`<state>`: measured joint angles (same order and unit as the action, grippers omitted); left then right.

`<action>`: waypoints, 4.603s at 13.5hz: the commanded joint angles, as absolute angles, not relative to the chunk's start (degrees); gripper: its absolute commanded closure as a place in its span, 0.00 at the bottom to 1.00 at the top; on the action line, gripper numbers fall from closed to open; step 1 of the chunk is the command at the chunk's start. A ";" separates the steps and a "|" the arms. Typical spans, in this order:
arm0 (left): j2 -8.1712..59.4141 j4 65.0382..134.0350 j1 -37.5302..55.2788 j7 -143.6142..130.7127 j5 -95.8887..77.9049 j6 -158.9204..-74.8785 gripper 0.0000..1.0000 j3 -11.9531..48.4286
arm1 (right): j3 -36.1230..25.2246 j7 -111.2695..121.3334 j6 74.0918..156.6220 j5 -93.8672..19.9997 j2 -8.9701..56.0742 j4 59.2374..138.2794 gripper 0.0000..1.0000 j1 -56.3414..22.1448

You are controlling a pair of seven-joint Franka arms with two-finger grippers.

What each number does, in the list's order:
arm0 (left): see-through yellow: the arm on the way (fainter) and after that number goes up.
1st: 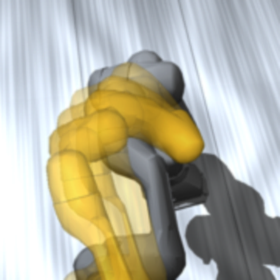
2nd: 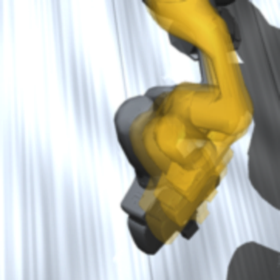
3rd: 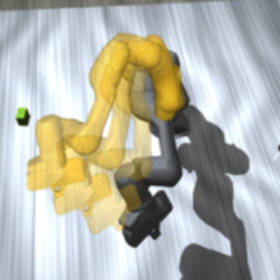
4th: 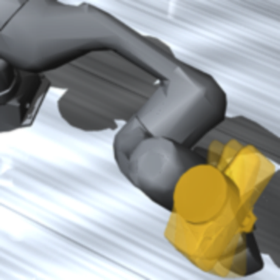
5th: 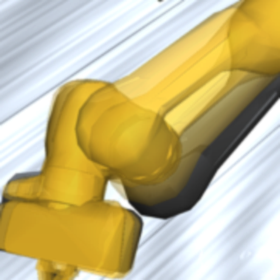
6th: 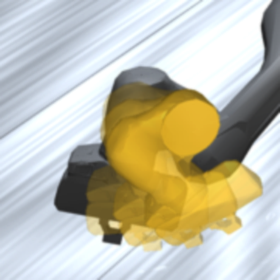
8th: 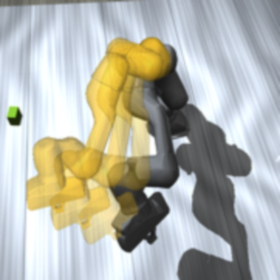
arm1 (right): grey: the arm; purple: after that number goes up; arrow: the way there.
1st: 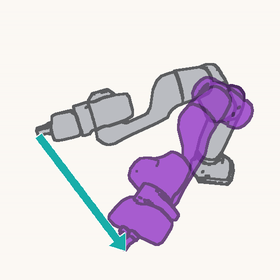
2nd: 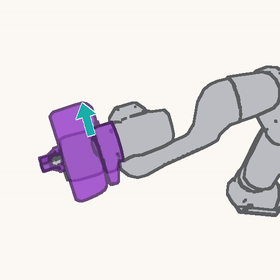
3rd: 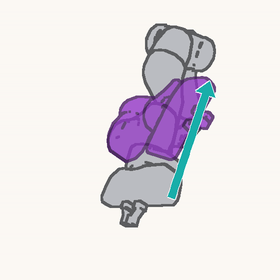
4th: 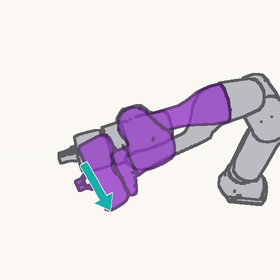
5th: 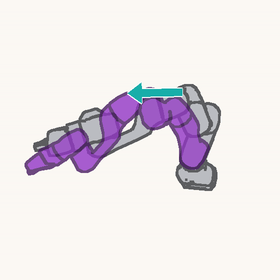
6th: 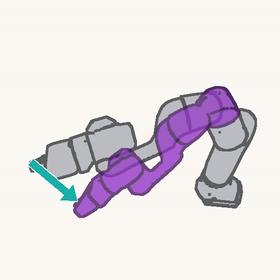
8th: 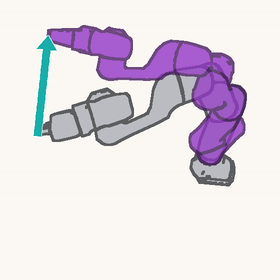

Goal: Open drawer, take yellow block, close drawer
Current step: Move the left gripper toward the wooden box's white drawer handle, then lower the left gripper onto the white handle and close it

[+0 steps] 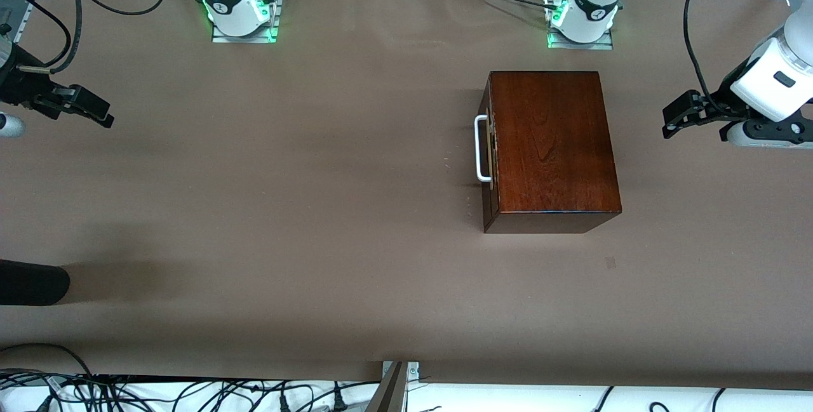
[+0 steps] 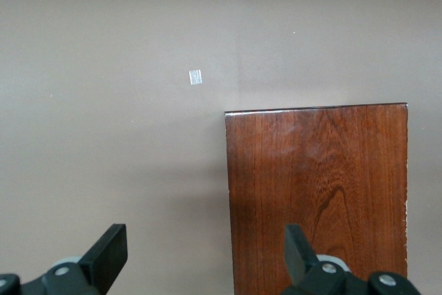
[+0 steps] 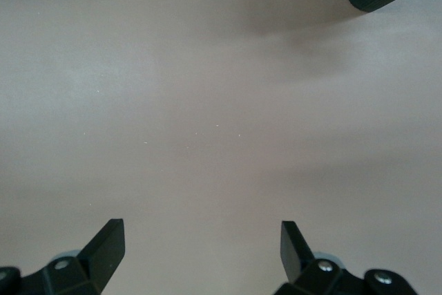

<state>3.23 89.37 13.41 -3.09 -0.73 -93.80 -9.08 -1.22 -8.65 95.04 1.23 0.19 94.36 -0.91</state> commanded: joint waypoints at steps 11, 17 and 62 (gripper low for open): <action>2.72 90.35 13.01 0.79 0.09 -93.16 0.00 -9.05 | -1.14 -9.14 94.57 1.23 0.62 93.08 0.00 -0.97; 3.25 90.44 13.80 -0.79 0.09 -92.90 0.00 -7.48 | -1.14 -9.14 94.57 1.23 0.62 93.16 0.00 -0.97; 31.11 94.31 29.44 -52.47 25.14 -111.26 0.00 15.56 | -1.14 -9.14 94.83 1.23 0.97 93.08 0.00 -0.97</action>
